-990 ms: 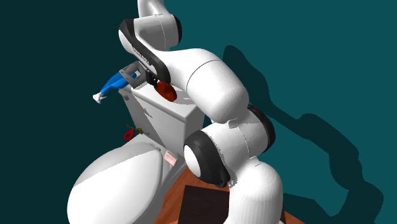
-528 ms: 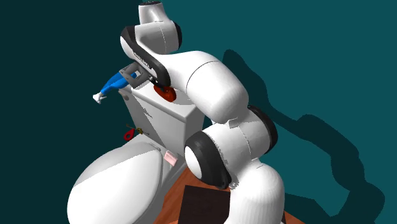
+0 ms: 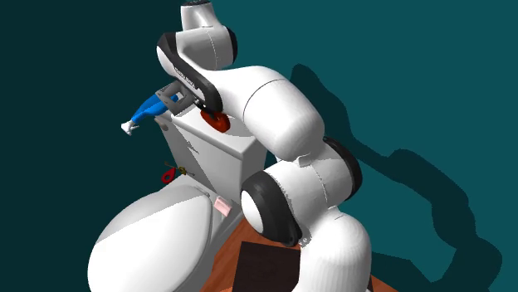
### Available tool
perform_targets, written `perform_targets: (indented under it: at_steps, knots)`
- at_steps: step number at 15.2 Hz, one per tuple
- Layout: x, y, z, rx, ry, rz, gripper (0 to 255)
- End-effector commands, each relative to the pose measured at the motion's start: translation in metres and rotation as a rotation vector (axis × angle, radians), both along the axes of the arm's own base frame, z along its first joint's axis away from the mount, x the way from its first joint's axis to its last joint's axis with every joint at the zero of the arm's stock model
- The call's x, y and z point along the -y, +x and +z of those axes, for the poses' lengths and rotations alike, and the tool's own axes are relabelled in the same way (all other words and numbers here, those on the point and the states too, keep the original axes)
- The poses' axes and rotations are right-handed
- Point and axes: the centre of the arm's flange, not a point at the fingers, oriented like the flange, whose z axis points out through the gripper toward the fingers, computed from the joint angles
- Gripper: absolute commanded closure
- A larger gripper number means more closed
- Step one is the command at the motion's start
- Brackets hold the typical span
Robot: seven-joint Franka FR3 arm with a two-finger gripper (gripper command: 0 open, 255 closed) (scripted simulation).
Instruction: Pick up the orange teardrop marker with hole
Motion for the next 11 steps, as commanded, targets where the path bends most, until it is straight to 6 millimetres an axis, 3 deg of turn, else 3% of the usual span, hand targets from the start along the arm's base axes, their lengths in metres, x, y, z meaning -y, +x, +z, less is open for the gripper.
perform_targets:
  at_steps: [1, 11]
  knots:
    - [0.0, 0.0, 0.008, 0.0, 0.0, 0.0, 255]
    - [0.0, 0.0, 0.061, 0.0, 0.0, 0.0, 255]
